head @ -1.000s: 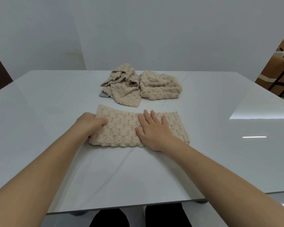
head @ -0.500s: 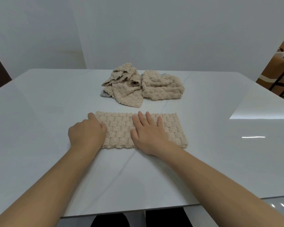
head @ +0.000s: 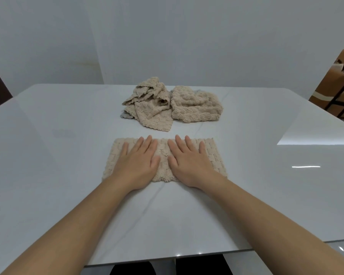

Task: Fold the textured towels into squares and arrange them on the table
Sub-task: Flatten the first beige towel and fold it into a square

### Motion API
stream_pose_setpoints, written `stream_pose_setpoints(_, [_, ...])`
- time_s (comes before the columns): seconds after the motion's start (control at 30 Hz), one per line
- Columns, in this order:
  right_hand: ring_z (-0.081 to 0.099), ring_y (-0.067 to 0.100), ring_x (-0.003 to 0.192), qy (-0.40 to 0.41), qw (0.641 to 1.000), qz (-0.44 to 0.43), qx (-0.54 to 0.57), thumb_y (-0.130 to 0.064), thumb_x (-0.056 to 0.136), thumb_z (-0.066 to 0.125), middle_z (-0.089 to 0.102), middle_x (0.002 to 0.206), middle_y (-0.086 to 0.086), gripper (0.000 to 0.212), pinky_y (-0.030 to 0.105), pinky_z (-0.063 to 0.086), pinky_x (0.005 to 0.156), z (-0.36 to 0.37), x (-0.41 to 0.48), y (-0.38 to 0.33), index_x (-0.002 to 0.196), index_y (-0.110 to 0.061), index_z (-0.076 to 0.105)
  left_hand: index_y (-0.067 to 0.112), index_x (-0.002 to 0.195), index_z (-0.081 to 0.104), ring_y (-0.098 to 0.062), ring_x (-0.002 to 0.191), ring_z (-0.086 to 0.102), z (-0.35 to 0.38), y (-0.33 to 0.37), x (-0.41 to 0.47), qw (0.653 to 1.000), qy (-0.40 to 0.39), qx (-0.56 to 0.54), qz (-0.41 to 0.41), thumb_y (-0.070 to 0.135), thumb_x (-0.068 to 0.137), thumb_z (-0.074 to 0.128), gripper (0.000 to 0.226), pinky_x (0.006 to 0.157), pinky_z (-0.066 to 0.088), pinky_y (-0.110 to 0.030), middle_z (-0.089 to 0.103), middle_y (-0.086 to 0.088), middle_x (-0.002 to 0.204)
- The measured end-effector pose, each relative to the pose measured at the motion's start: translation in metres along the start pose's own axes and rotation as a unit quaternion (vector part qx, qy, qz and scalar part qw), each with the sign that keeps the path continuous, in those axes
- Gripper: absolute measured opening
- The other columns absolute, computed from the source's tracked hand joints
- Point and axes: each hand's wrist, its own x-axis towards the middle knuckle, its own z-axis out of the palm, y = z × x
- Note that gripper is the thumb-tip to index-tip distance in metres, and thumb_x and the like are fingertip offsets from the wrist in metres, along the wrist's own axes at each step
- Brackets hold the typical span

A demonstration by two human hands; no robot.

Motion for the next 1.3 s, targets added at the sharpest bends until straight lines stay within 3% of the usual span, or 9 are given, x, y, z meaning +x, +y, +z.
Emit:
stream_pose_setpoints(0.17, [-0.014, 0.022, 0.148, -0.016, 1.0, 0.004, 0.0, -0.041, 0.101, 0.011, -0.009, 0.162, -0.001, 0.057, 0.055, -0.01, 0.117, -0.003, 0.0, -0.001, 0.155, -0.026, -0.002, 0.012, 0.15, 0.022, -0.021, 0.144, 0.02, -0.012, -0.021, -0.008, 0.991, 0.036, 0.005, -0.13, 0.044, 0.099, 0.014, 0.06, 0.114, 0.018, -0.049, 0.019, -0.007, 0.158])
stream_pose_setpoints(0.27, [-0.015, 0.024, 0.148, -0.007, 1.0, 0.003, 0.01, -0.04, 0.101, 0.011, -0.009, 0.162, 0.001, 0.057, 0.056, -0.011, 0.116, -0.009, -0.001, -0.006, 0.155, -0.024, -0.002, 0.005, 0.119, 0.05, -0.03, 0.108, 0.049, -0.03, -0.032, -0.017, 0.969, 0.106, 0.025, -0.224, 0.041, 0.097, 0.03, 0.046, 0.083, 0.042, -0.038, 0.053, -0.012, 0.117])
stream_pose_setpoints(0.43, [-0.014, 0.023, 0.148, 0.003, 1.0, -0.012, 0.017, -0.039, 0.101, 0.012, -0.008, 0.162, 0.002, 0.059, 0.055, -0.011, 0.117, -0.004, 0.002, -0.023, 0.155, -0.018, -0.001, 0.008, 0.073, 0.05, -0.026, 0.07, 0.056, -0.058, -0.043, -0.01, 0.945, -0.008, -0.121, -0.303, 0.037, 0.086, 0.058, 0.033, 0.059, 0.041, -0.027, 0.056, -0.008, 0.074])
stream_pose_setpoints(0.8, [-0.012, 0.024, 0.148, -0.026, 0.999, -0.024, 0.015, -0.038, 0.102, 0.013, -0.009, 0.162, 0.001, 0.058, 0.054, -0.012, 0.116, 0.0, 0.003, -0.034, 0.155, -0.019, 0.0, 0.009, 0.105, 0.061, -0.021, 0.075, 0.061, -0.07, -0.044, -0.019, 0.826, -0.028, -0.467, -0.314, 0.023, 0.084, 0.07, 0.027, 0.067, 0.049, -0.029, 0.064, -0.008, 0.09])
stream_pose_setpoints(0.9, [-0.002, 0.024, 0.149, -0.006, 0.988, -0.047, 0.147, -0.029, 0.103, 0.02, 0.005, 0.162, 0.004, 0.052, 0.047, -0.005, 0.119, -0.017, -0.002, -0.03, 0.152, -0.013, 0.018, 0.012, 0.104, 0.061, -0.019, 0.075, 0.063, -0.084, -0.032, -0.02, 0.818, -0.013, -0.506, -0.274, 0.019, 0.085, 0.067, 0.021, 0.059, 0.049, -0.028, 0.066, -0.006, 0.089])
stream_pose_setpoints(1.0, [0.033, 0.021, 0.14, 0.028, 0.906, 0.015, 0.422, -0.025, 0.103, 0.033, 0.037, 0.152, 0.005, 0.045, 0.037, 0.023, 0.115, -0.041, -0.002, -0.023, 0.145, -0.01, 0.039, 0.015, 0.101, 0.064, -0.017, 0.077, 0.065, -0.099, -0.007, -0.014, 0.803, 0.009, -0.558, -0.21, 0.029, 0.086, 0.066, 0.021, 0.065, 0.052, -0.029, 0.068, -0.003, 0.09])
stream_pose_setpoints(1.13, [0.065, 0.026, 0.104, -0.074, 0.65, 0.106, 0.749, -0.051, 0.096, 0.043, 0.065, 0.123, 0.012, 0.056, 0.041, 0.055, 0.088, -0.066, -0.001, 0.001, 0.128, -0.008, 0.055, 0.02, 0.079, 0.058, -0.015, 0.06, 0.057, -0.105, 0.041, -0.007, 0.767, -0.054, -0.627, -0.125, 0.055, 0.092, 0.045, 0.039, 0.066, 0.047, -0.031, 0.061, 0.003, 0.068])
stream_pose_setpoints(1.23, [0.071, 0.026, 0.087, -0.093, 0.626, 0.142, 0.761, -0.051, 0.095, 0.045, 0.072, 0.1, 0.012, 0.052, 0.037, 0.058, 0.077, -0.073, -0.01, 0.029, 0.116, -0.006, 0.062, 0.016, 0.087, 0.06, -0.017, 0.063, 0.063, -0.091, 0.066, -0.005, 0.765, -0.076, -0.631, -0.102, 0.051, 0.098, 0.033, 0.045, 0.071, 0.045, -0.035, 0.067, -0.001, 0.072])
stream_pose_setpoints(1.3, [0.068, 0.024, 0.079, -0.057, 0.699, 0.183, 0.689, -0.036, 0.095, 0.053, 0.07, 0.091, 0.011, 0.038, 0.033, 0.054, 0.072, -0.071, -0.013, 0.044, 0.112, -0.003, 0.064, 0.013, 0.092, 0.061, -0.018, 0.069, 0.066, -0.081, 0.075, -0.005, 0.774, -0.034, -0.623, -0.103, 0.035, 0.1, 0.038, 0.033, 0.074, 0.05, -0.037, 0.07, -0.003, 0.078])
